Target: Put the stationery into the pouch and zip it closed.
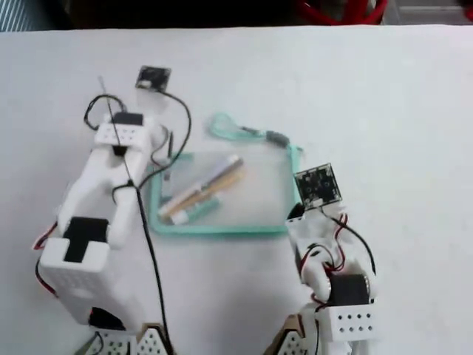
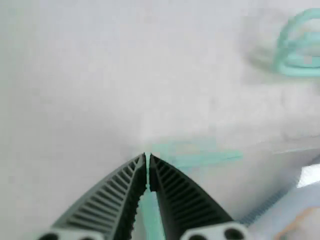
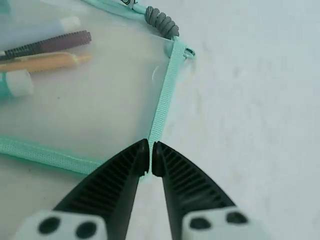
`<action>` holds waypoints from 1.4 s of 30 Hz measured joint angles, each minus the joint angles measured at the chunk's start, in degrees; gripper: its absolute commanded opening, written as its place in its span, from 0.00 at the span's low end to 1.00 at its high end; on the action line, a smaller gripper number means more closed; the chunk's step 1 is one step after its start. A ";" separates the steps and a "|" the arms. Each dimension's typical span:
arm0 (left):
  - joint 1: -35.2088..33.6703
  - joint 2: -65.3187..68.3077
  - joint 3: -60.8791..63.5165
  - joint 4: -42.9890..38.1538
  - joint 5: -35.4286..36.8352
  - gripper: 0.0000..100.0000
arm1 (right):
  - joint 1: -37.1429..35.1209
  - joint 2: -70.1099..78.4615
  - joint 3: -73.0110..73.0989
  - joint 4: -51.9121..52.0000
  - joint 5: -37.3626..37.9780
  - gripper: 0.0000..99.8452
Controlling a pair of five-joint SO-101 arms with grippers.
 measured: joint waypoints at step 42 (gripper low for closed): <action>0.88 -88.26 -3.69 46.95 -4.13 0.33 | 2.11 -9.85 -64.88 41.67 -0.18 0.39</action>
